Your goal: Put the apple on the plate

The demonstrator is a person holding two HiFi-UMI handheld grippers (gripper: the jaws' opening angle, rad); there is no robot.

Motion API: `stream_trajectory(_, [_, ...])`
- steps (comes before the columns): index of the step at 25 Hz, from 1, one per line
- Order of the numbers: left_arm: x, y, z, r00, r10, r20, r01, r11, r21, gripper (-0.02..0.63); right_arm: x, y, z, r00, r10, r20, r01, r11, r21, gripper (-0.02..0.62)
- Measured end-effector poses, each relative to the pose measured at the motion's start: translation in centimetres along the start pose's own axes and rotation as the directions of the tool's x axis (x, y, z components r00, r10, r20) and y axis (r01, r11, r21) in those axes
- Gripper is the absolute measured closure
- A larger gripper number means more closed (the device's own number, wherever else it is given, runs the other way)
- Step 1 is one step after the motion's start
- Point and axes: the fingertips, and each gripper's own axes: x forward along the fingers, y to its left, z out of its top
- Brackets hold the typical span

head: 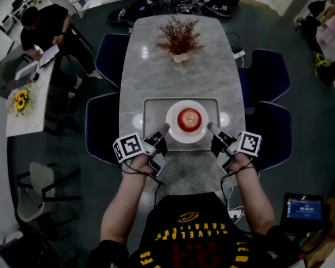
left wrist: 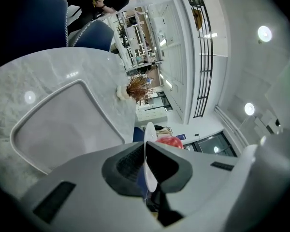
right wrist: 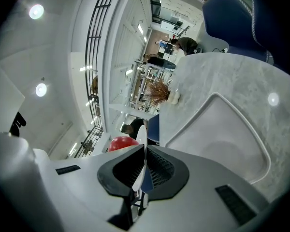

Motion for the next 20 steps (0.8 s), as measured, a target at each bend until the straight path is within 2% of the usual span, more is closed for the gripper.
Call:
stream_trajectory(6, [1.9,2.9,1.1,0.999,0.044,-0.009,-0.044,0.999,-0.018,0.588,2.1,-3.0,0.3,0.998,-0.052,-0.027,0.053,0.998,0.028,0.571])
stream_trajectory(11, [3.5,5.6,1.7,0.991,0.132,-0.033,-0.132,0.991,0.025,0.588,3.3,-5.9,0.1,0.986,-0.155,-0.059,0.158,0.986,0.052,0.571])
stream_trajectory(17, [5.0,8.9,1.7,0.977,0.207,-0.060,-0.205,0.978,0.027,0.588,4.7,-9.1,-0.9,0.976,-0.191,-0.107,0.201,0.976,0.087,0.571])
stream_trajectory(20, [5.6,10.6,1.7,0.967,0.244,-0.078,-0.242,0.970,0.033,0.586,5.6,-10.1,-1.0,0.976,-0.180,-0.123,0.190,0.979,0.075,0.571])
